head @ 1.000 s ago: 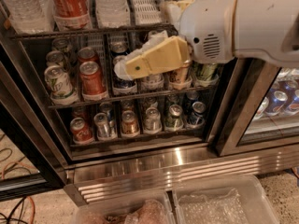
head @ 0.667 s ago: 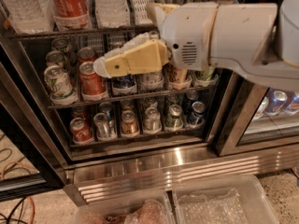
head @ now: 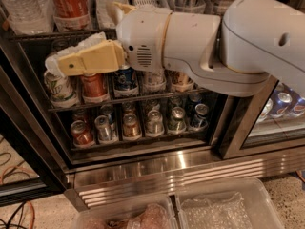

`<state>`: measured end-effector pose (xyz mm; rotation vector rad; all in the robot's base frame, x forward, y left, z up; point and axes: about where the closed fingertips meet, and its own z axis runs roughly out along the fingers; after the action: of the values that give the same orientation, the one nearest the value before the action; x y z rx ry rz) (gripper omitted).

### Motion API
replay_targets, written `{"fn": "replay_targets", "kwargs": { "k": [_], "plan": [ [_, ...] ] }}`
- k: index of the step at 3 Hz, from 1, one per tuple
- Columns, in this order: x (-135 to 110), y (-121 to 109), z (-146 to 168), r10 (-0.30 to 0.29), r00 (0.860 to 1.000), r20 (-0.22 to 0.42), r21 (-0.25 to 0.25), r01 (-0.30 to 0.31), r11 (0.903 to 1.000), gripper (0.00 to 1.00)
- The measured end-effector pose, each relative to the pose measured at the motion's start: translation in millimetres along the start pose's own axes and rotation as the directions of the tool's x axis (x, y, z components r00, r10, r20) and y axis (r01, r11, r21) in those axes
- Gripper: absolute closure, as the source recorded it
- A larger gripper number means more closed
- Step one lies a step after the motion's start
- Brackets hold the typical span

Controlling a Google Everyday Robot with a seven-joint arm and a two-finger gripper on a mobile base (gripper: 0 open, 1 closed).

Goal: Pick water bottle from top shelf of fridge

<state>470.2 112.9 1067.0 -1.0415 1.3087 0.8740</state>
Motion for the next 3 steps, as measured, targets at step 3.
{"fn": "replay_targets", "kwargs": {
  "k": [3],
  "plan": [
    [17,12,26,0.042,0.998,0.043,0.035,-0.043,0.9985,0.0]
  ]
}}
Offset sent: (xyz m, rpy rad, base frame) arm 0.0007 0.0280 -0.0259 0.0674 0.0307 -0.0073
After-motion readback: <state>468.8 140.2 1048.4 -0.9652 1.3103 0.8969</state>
